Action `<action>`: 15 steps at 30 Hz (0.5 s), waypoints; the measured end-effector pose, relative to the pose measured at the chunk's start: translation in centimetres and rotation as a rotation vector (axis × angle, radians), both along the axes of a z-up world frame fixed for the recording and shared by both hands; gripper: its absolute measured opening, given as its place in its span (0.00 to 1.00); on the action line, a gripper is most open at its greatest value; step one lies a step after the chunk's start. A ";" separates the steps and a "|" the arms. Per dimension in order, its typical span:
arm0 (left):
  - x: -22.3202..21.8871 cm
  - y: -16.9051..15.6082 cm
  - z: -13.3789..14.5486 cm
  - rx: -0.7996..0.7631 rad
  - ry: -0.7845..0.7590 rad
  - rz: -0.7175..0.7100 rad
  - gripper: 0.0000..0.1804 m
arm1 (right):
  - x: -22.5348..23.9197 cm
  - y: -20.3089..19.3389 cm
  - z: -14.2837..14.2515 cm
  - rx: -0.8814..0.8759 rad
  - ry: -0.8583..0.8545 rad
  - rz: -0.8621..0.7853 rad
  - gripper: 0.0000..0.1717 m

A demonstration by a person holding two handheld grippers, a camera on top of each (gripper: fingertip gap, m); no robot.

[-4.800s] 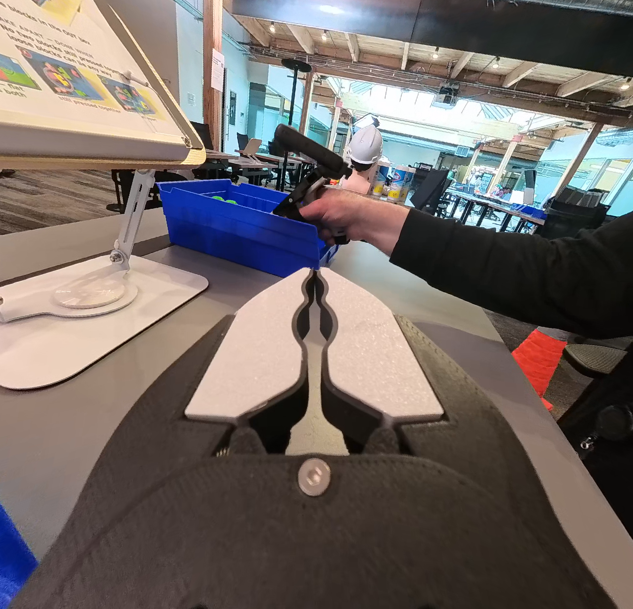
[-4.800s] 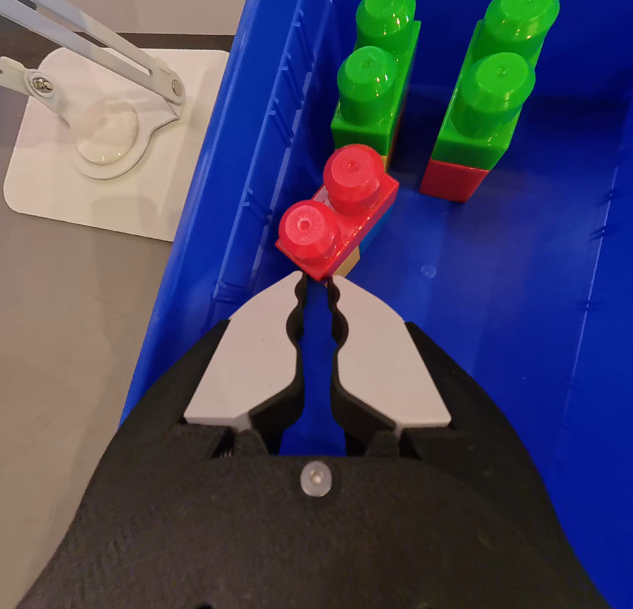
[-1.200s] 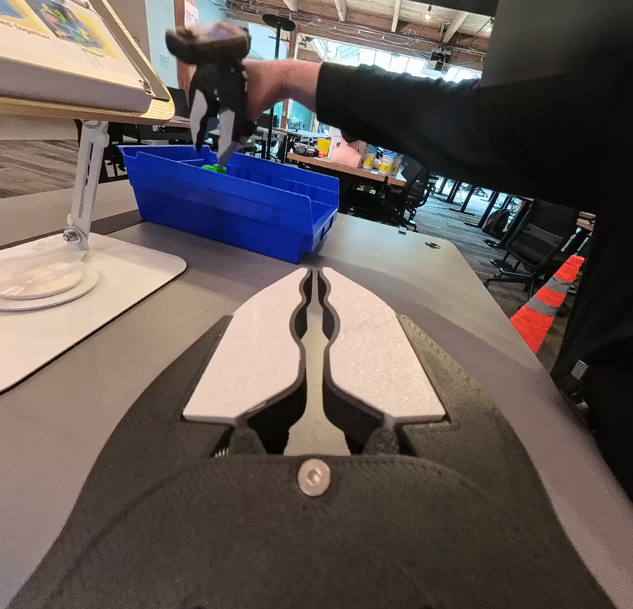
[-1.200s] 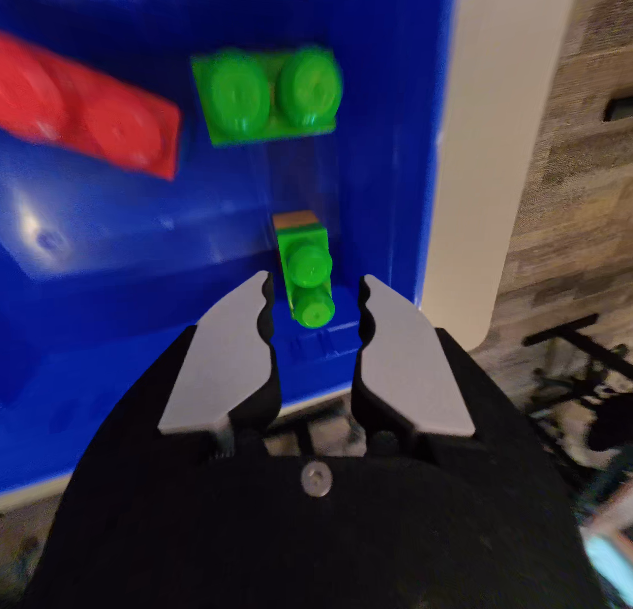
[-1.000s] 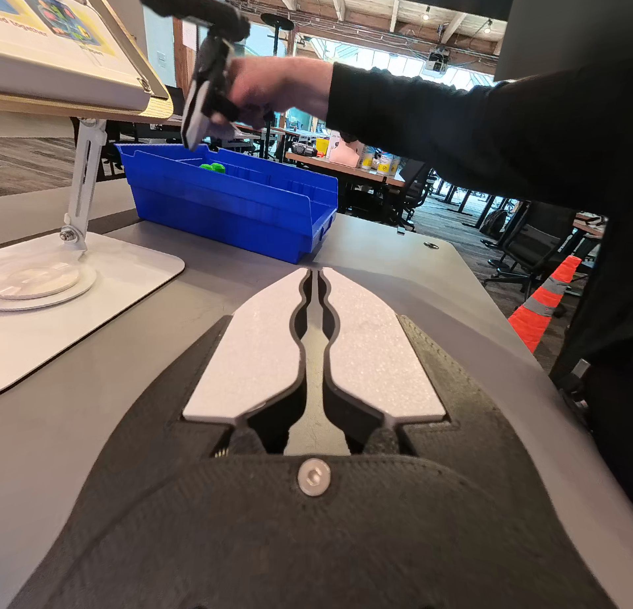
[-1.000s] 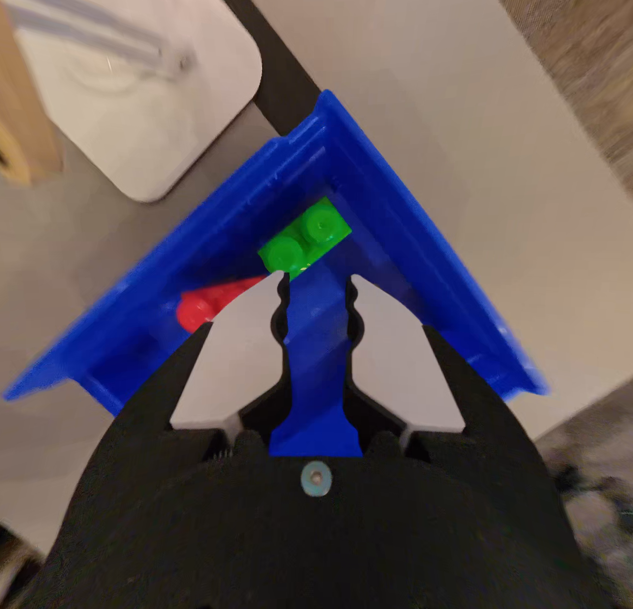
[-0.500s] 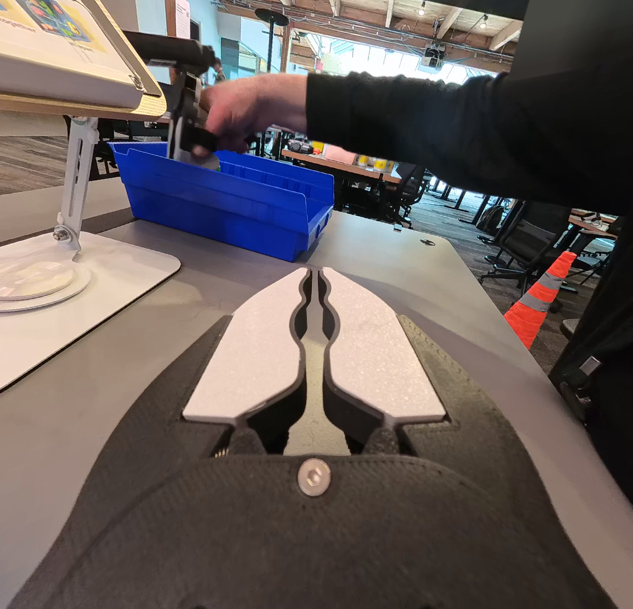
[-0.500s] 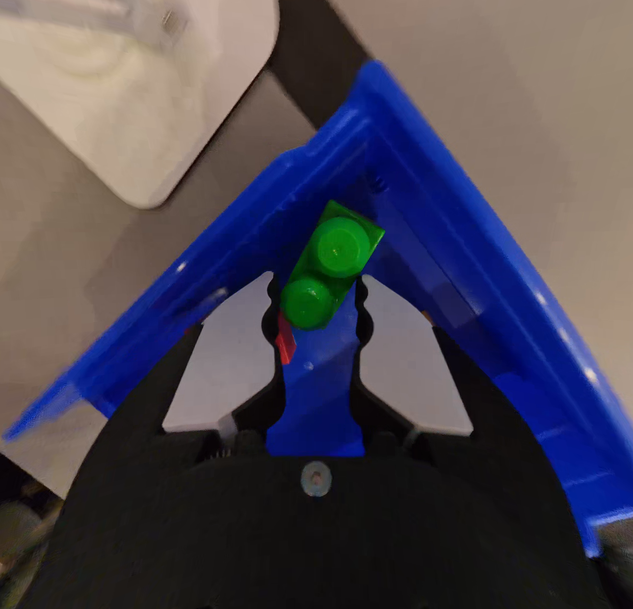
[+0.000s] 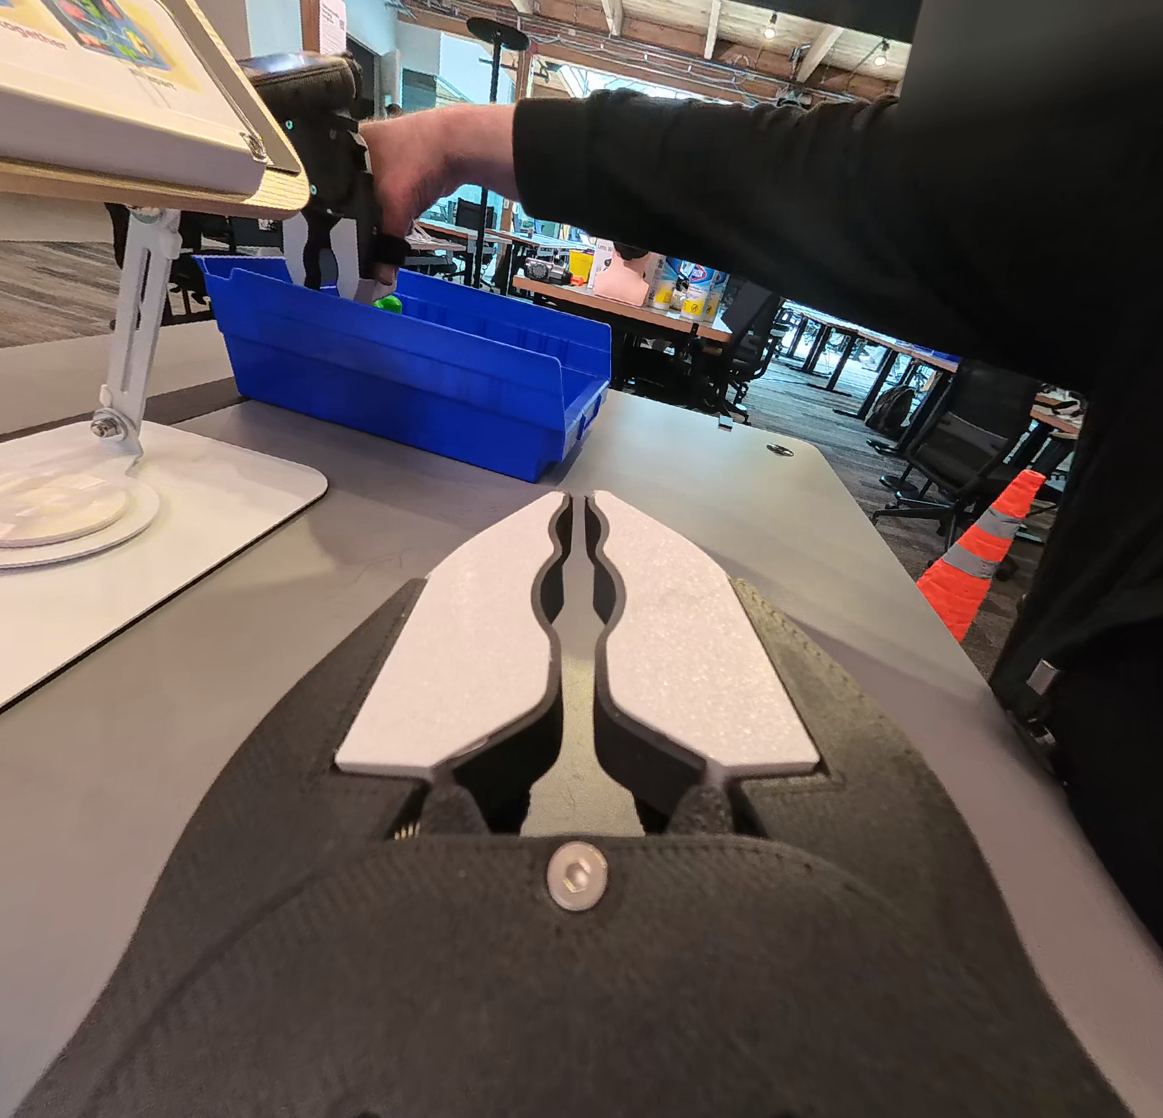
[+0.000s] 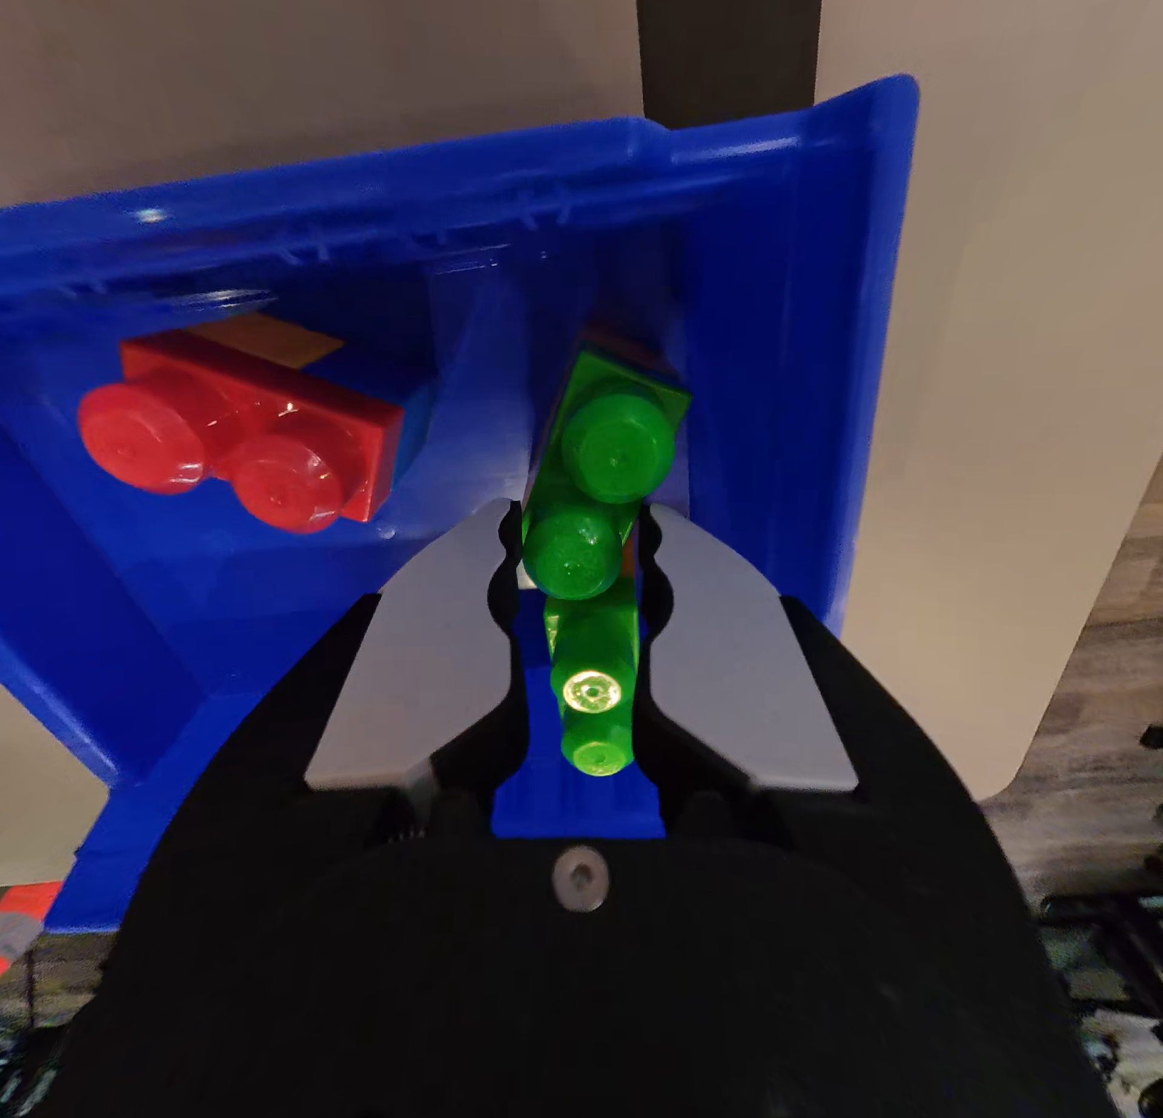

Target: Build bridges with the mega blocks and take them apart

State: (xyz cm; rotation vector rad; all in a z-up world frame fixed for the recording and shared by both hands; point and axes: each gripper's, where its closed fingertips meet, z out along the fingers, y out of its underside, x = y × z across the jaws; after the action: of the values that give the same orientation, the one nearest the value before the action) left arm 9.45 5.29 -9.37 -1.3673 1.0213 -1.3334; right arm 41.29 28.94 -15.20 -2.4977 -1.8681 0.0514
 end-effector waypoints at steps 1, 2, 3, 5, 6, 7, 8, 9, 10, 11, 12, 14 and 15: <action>0.0 0.0 0.0 0.000 -0.001 0.000 0.02 | 0.0 0.1 0.0 0.001 0.012 0.019 0.21; 0.0 0.0 0.0 -0.001 0.000 0.000 0.02 | 0.0 0.2 0.0 0.005 0.026 0.038 0.21; 0.0 0.0 0.0 0.000 0.000 0.000 0.02 | -0.2 0.2 0.0 0.008 0.047 0.053 0.21; 0.0 0.0 0.0 0.000 0.000 0.000 0.02 | -0.2 0.2 0.1 0.001 0.062 0.051 0.22; 0.0 0.0 0.0 -0.001 0.001 -0.001 0.02 | -0.2 0.4 0.2 0.012 0.066 0.031 0.27; 0.0 0.0 0.0 -0.002 0.000 -0.001 0.02 | -0.2 0.5 0.5 0.018 0.082 0.004 0.30; 0.0 0.0 0.0 -0.004 -0.001 -0.001 0.02 | -0.4 0.4 0.9 0.024 0.116 -0.018 0.31; 0.0 0.0 0.0 -0.005 -0.001 -0.003 0.02 | -0.7 0.3 1.4 0.037 0.149 -0.044 0.29; 0.0 0.0 0.0 -0.006 -0.002 -0.003 0.02 | -0.6 0.0 1.7 0.036 0.167 -0.066 0.26; 0.0 0.1 0.0 -0.006 -0.002 -0.003 0.02 | -0.4 -0.3 1.7 0.038 0.174 -0.072 0.26; 0.0 0.0 0.0 -0.006 -0.002 -0.005 0.02 | -0.1 -0.5 1.6 0.051 0.175 -0.073 0.25; 0.1 0.0 0.0 -0.005 0.000 -0.008 0.02 | 0.4 -0.7 1.2 0.068 0.167 -0.079 0.20; 0.1 0.0 0.0 -0.005 0.002 -0.009 0.02 | 0.6 -0.7 0.9 0.072 0.157 -0.075 0.18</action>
State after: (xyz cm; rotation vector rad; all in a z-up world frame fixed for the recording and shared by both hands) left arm 9.58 5.27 -9.42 -1.3697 1.0276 -1.3418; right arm 41.90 28.19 -14.25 -2.4356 -1.6847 0.1704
